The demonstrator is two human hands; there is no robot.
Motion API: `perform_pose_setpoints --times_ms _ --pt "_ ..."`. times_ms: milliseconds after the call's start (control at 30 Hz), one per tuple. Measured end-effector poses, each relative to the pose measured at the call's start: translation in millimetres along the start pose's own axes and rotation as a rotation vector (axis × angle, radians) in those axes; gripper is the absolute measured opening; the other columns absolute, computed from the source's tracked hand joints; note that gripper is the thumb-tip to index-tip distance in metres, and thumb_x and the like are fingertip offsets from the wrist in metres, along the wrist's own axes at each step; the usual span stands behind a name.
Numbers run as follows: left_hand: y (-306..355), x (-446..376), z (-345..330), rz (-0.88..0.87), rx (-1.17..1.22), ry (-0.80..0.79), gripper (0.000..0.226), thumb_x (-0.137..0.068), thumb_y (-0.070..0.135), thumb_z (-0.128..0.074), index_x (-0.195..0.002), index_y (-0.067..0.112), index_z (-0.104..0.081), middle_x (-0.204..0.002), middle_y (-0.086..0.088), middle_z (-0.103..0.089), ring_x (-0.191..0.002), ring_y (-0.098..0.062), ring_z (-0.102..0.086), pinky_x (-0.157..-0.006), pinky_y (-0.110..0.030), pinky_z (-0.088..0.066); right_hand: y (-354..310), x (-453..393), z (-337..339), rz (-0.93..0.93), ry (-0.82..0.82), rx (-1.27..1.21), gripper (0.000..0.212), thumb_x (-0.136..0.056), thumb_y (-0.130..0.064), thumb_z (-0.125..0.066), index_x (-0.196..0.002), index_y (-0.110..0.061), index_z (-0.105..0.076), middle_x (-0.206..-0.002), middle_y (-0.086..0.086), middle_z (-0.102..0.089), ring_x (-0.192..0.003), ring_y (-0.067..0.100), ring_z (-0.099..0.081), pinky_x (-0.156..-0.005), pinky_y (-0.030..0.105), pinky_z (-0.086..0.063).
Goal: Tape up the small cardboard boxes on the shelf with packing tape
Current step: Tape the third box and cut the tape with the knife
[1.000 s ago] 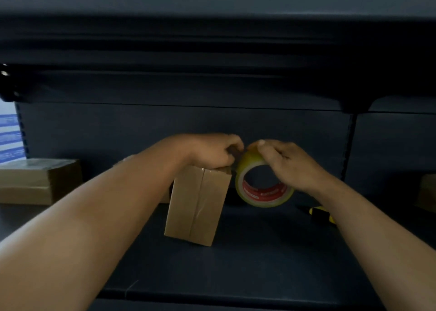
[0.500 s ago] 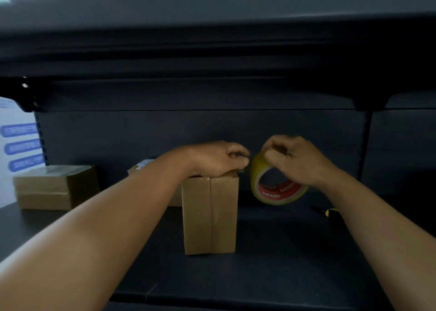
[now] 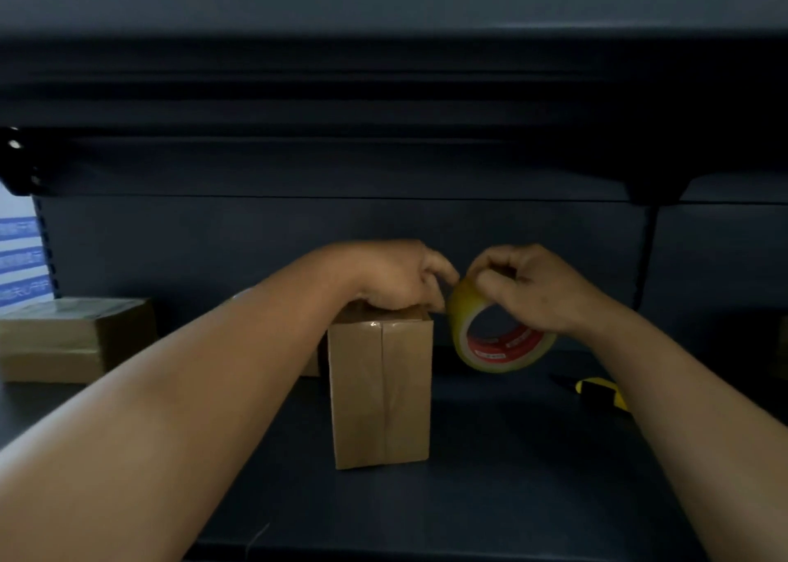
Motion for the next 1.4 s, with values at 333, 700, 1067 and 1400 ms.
perform_pose_setpoints --times_ms 333,700,1067,1400 --pt "0.8 -17.8 -6.1 0.054 0.348 -0.005 0.054 -0.081 0.012 -0.071 -0.131 0.027 -0.054 -0.121 -0.002 -0.058 -0.108 -0.019 -0.057 -0.086 -0.029 -0.051 14.2 4.2 4.8 -0.015 0.047 0.006 0.01 -0.088 -0.033 -0.051 -0.092 -0.026 -0.057 -0.09 -0.005 -0.062 -0.084 0.008 -0.057 -0.072 0.027 -0.046" --pt "-8.1 -14.1 -7.2 0.042 0.479 0.056 0.043 -0.085 0.012 -0.065 -0.119 0.036 -0.06 -0.108 -0.008 -0.069 -0.103 -0.022 -0.064 -0.089 -0.035 -0.052 38.2 21.4 4.5 -0.146 0.045 -0.078 0.042 -0.099 -0.045 -0.032 -0.107 -0.017 -0.062 -0.107 -0.002 -0.064 -0.102 0.013 -0.058 -0.085 0.024 -0.042" --pt "14.4 -22.2 -10.6 0.065 0.533 0.104 0.055 -0.085 0.003 -0.062 -0.132 0.03 -0.052 -0.092 -0.007 -0.071 -0.083 -0.017 -0.065 -0.068 -0.028 -0.052 98.0 74.0 2.6 -0.587 -0.505 0.426 0.065 -0.093 -0.037 -0.052 -0.15 -0.03 -0.02 -0.156 -0.002 -0.023 -0.138 0.019 -0.03 -0.11 0.026 -0.028" --pt "30.0 -21.2 -12.8 0.084 0.483 0.099 0.043 -0.1 0.011 -0.04 -0.14 0.024 -0.043 -0.089 -0.004 -0.073 -0.087 -0.014 -0.065 -0.065 -0.025 -0.048 109.9 79.9 4.1 -0.54 -0.367 0.448 0.064 -0.095 -0.011 -0.042 -0.151 -0.031 -0.018 -0.157 -0.002 -0.022 -0.139 0.021 -0.031 -0.114 0.03 -0.027"
Point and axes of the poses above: each hand's wrist, its own x-axis away from the middle knuckle, its own z-axis out of the back of the hand, y = z × x, the point moved 3 cm from there along -x, towards the middle knuckle
